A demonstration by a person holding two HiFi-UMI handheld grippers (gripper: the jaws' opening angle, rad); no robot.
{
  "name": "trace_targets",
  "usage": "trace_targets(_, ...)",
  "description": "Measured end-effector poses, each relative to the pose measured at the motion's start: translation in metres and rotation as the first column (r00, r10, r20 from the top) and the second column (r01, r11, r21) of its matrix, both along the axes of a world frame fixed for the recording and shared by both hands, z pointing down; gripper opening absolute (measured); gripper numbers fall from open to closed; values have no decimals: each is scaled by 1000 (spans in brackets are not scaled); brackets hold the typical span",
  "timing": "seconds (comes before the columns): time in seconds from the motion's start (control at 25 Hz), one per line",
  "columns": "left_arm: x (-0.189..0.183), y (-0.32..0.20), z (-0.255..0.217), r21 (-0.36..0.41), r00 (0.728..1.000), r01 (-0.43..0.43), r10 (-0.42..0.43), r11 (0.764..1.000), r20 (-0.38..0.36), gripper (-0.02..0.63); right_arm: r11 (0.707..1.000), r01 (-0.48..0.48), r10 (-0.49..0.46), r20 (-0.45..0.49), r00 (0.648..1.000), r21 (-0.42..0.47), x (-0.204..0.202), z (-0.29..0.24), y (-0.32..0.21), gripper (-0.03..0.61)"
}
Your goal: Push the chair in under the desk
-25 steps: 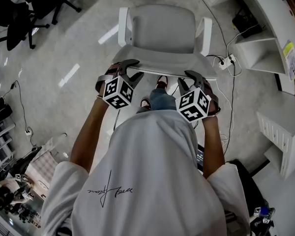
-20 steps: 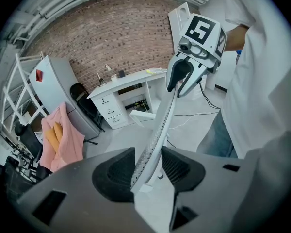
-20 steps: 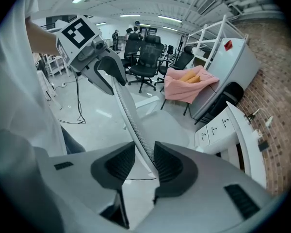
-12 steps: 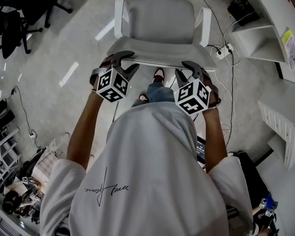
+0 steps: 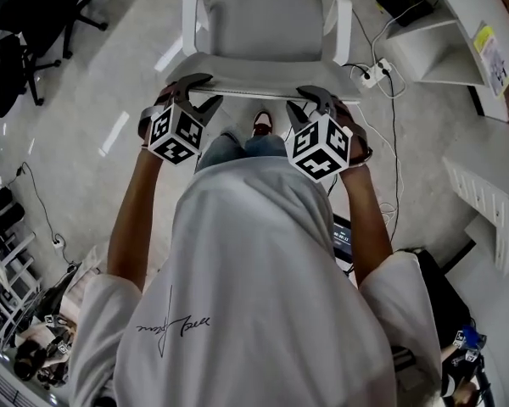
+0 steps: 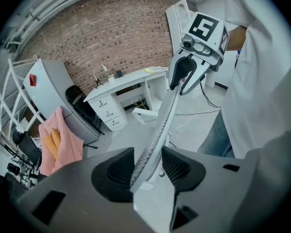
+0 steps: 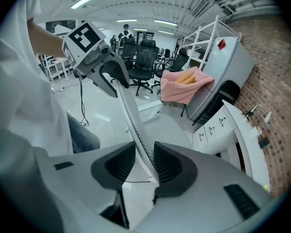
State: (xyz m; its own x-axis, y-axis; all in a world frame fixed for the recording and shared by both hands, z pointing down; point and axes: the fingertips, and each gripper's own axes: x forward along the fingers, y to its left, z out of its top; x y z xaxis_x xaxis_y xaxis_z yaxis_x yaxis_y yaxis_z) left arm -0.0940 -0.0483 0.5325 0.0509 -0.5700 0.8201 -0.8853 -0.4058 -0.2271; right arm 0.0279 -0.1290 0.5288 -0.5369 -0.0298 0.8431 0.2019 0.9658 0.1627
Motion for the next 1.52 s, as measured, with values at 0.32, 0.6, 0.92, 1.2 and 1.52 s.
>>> trace_targets(0.32,4,-23,1,12,999,-26,26,1000,27,175,1000,-20,20,2,1000,6,6,0,-19,140)
trace_targets(0.6,0,-41,0,21,997,-77,77,997,27,175,996,-83,83,-13,996,23,4,-1,-34,141)
trace_targets(0.92,-5,-63,0,23,989,-145,144,989,27,174,988,-155,155,-7,988,20,2,-1,-50,146)
trace_targets(1.2,-16,-86,2,17,980,-199,199,980,29,175,977,-213,213,-15,977,15,-3,-1,-63,146)
trace_targets(1.52,-33,-108,4,7,960,-280,280,960,24,175,954,-299,299,-24,954,5,-15,1,-73,146)
